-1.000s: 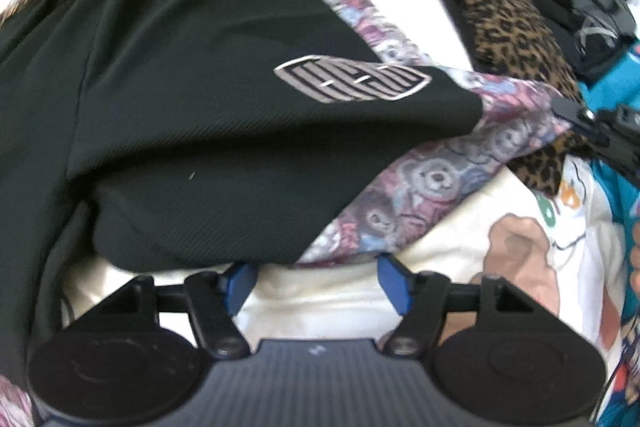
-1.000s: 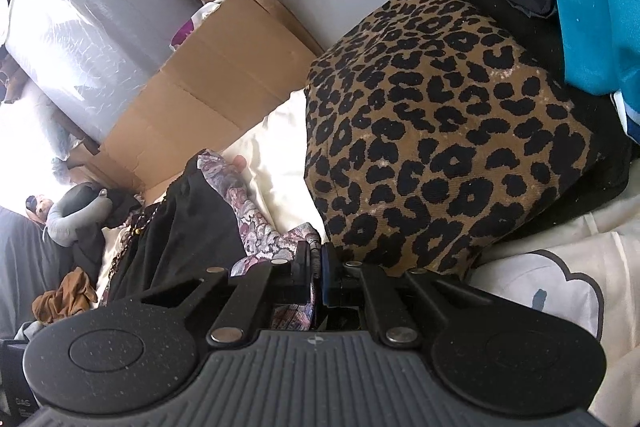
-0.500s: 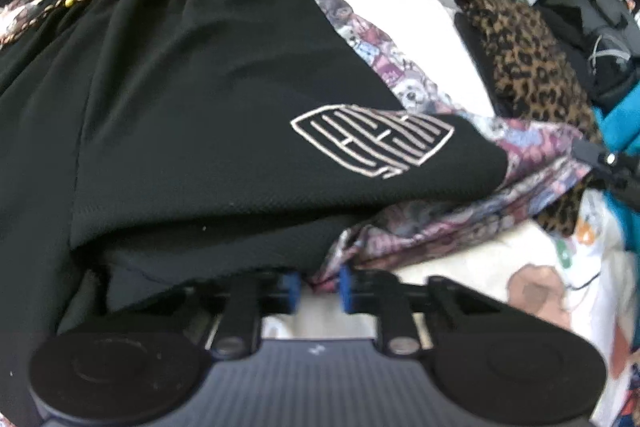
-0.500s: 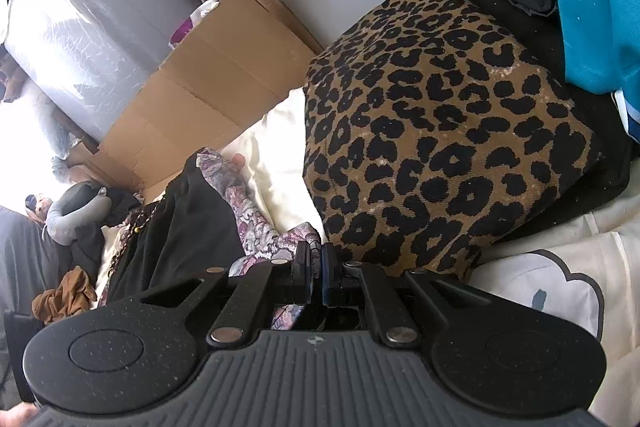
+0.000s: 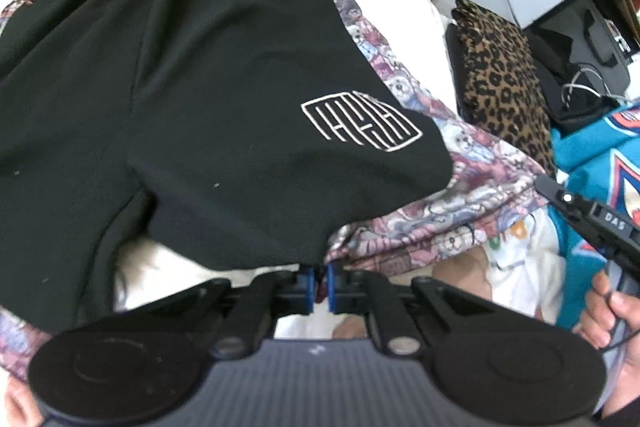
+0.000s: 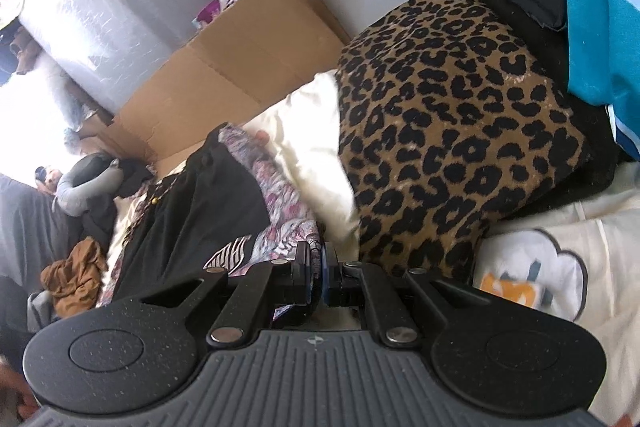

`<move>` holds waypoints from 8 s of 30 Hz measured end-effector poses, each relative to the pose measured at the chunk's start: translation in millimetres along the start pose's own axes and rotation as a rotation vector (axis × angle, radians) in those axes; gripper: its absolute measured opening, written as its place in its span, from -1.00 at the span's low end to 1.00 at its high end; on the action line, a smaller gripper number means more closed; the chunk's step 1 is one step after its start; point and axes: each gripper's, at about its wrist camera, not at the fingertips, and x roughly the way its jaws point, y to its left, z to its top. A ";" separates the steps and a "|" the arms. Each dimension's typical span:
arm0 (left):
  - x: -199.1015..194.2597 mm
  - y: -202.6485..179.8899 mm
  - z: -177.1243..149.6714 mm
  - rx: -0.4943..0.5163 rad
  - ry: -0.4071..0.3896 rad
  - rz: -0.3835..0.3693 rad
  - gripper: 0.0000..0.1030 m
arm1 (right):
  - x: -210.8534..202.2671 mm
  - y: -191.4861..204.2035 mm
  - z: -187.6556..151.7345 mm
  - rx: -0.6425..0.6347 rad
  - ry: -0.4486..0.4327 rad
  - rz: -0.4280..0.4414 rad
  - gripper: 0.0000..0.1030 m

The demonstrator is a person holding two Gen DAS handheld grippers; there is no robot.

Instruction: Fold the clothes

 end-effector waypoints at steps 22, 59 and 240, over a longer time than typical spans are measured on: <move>-18.6 2.8 24.0 0.013 0.032 0.025 -0.87 | 11.9 5.4 -12.3 0.037 0.051 -0.022 -0.93; 14.0 -8.7 41.9 0.134 -0.090 0.116 -0.12 | 53.5 -8.6 5.0 0.047 -0.007 -0.084 -0.93; -272.2 105.6 91.7 0.127 -0.029 0.479 -0.07 | -27.2 71.3 -41.5 -0.120 0.074 0.014 -0.73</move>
